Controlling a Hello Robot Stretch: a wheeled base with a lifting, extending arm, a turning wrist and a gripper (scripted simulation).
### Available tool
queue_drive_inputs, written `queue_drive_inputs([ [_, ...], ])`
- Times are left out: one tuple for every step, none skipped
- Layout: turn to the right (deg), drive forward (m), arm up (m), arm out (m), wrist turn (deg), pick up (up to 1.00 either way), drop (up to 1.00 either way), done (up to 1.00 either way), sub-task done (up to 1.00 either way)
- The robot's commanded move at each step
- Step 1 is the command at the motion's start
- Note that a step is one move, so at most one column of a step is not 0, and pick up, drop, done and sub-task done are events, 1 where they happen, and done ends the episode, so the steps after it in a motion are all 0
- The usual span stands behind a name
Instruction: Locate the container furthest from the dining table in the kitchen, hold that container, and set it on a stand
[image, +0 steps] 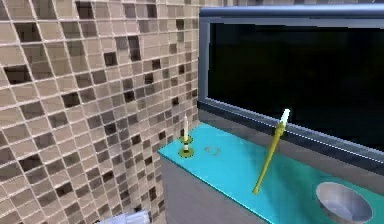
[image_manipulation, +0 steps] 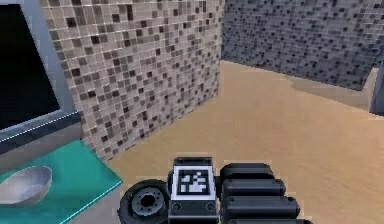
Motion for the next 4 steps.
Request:
queue_drive_inputs([
  [45.0,0.00,0.00,0.00,0.0,0.00,0.00,0.00,0.00],
  [24.0,0.00,0.00,0.00,0.0,0.00,0.00,0.00,0.00],
  [-45.0,0.00,0.00,0.00,0.0,0.00,0.00,0.00,0.00],
  [-18.0,0.00,0.00,0.00,0.0,0.00,0.00,0.00,0.00],
])
